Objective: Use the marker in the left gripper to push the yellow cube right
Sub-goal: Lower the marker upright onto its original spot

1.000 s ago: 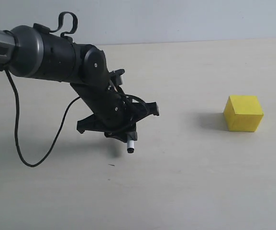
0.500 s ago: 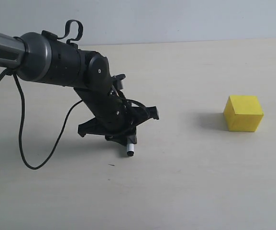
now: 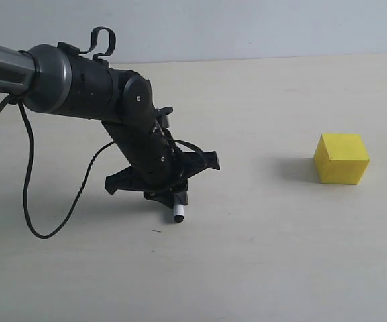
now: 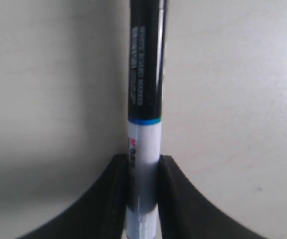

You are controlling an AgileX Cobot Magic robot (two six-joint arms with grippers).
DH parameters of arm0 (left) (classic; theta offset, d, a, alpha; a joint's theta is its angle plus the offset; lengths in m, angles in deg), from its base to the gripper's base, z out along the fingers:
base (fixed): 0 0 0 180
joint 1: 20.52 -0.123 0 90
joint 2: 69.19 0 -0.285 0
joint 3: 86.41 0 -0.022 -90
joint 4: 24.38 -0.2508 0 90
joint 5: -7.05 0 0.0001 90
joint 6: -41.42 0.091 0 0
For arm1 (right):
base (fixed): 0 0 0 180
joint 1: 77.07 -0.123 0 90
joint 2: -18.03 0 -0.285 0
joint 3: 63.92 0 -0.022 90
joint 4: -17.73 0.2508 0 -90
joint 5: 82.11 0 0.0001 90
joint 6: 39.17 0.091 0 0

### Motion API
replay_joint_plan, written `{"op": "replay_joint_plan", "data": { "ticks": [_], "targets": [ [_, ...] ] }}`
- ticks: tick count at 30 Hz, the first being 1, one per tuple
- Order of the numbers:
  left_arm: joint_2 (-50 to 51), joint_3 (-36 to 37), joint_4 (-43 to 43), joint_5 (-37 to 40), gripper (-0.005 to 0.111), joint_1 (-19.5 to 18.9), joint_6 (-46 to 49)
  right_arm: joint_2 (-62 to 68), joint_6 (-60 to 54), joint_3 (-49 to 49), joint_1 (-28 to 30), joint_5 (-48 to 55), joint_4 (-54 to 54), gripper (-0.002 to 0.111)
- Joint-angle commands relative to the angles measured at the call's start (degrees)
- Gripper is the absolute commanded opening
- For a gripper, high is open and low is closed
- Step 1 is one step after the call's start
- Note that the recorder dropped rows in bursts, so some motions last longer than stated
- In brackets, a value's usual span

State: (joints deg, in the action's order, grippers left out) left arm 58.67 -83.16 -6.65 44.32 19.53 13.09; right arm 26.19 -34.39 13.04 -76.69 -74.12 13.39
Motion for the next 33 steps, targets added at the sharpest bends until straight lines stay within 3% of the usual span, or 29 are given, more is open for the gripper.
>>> {"op": "replay_joint_plan", "data": {
  "ticks": [1, 7, 10, 25, 31, 33],
  "targets": [
    [0.75, -0.04, -1.05, -0.1, 0.005, -0.18, -0.36, -0.38, -0.03, 0.26, -0.05, -0.32, -0.08, 0.0],
    [0.75, -0.04, -0.39, -0.1, 0.036, -0.18, 0.93, -0.38, -0.03, 0.26, -0.05, -0.32, -0.08, 0.0],
    [0.75, -0.04, -0.29, -0.1, 0.045, -0.18, 0.94, -0.38, -0.03, 0.26, -0.05, -0.32, -0.08, 0.0],
    [0.62, -0.2, -0.43, 0.27, 0.046, -0.18, 1.58, -0.38, -0.03, 0.26, -0.05, -0.32, -0.08, 0.0],
    [-3.52, -6.56, 0.26, 6.36, 0.045, -0.8, 4.65, -0.38, -0.03, 0.26, -0.05, -0.32, -0.08, 0.0],
    [-5.8, -8.67, -0.52, 8.31, 0.038, -0.8, 6.12, -0.38, -0.03, 0.26, -0.05, -0.32, -0.08, 0.0]
  ]
}}
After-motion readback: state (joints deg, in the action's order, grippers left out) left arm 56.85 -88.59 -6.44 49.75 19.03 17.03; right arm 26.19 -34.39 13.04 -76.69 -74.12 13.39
